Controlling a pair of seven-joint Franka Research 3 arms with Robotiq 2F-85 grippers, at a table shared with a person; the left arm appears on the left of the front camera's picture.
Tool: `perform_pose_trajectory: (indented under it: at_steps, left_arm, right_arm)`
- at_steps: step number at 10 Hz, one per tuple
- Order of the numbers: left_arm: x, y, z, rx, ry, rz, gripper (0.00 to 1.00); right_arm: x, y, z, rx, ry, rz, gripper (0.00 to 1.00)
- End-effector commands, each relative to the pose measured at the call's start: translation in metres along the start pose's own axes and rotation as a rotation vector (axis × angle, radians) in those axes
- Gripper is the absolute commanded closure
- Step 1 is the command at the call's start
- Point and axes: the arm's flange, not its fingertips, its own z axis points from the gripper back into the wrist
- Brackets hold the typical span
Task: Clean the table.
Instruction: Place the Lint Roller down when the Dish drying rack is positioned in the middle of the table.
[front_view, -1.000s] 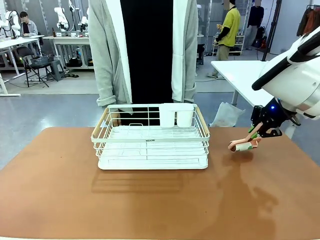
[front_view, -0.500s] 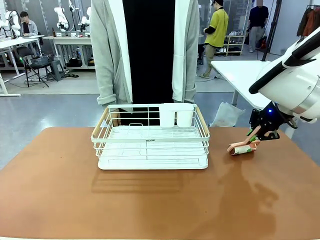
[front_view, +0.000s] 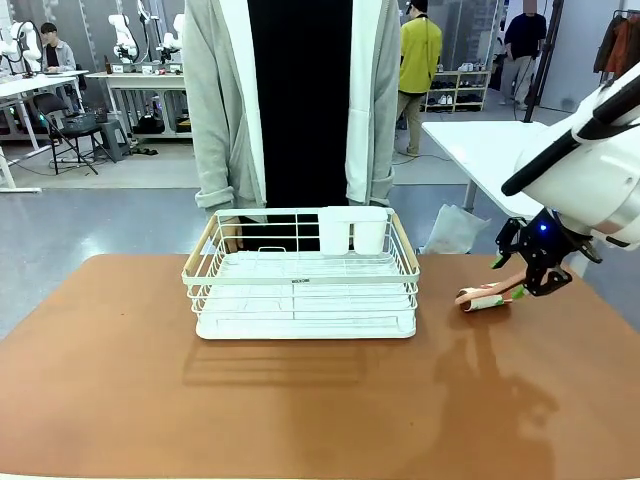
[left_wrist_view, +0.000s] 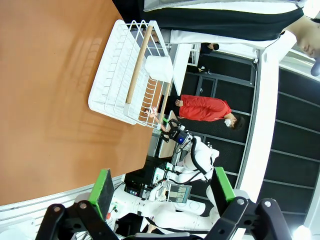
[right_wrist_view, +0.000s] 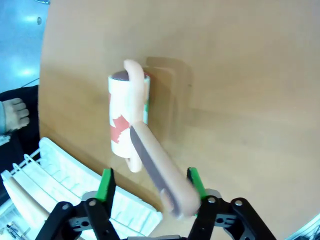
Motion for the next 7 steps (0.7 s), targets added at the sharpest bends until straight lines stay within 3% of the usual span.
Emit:
perform_pose_trajectory:
  at_steps: [1,7]
  left_arm:
    - [-0.001,-0.001,0.003,-0.022,0.0,-0.009,0.0]
    - [-0.001,-0.001,0.003,-0.022,0.0,-0.009,0.0]
  right_arm:
    - [-0.022,-0.002,0.024,-0.097,-0.03,-0.015,0.0]
    - [-0.028,-0.005,0.037,-0.122,-0.048,-0.054,0.0]
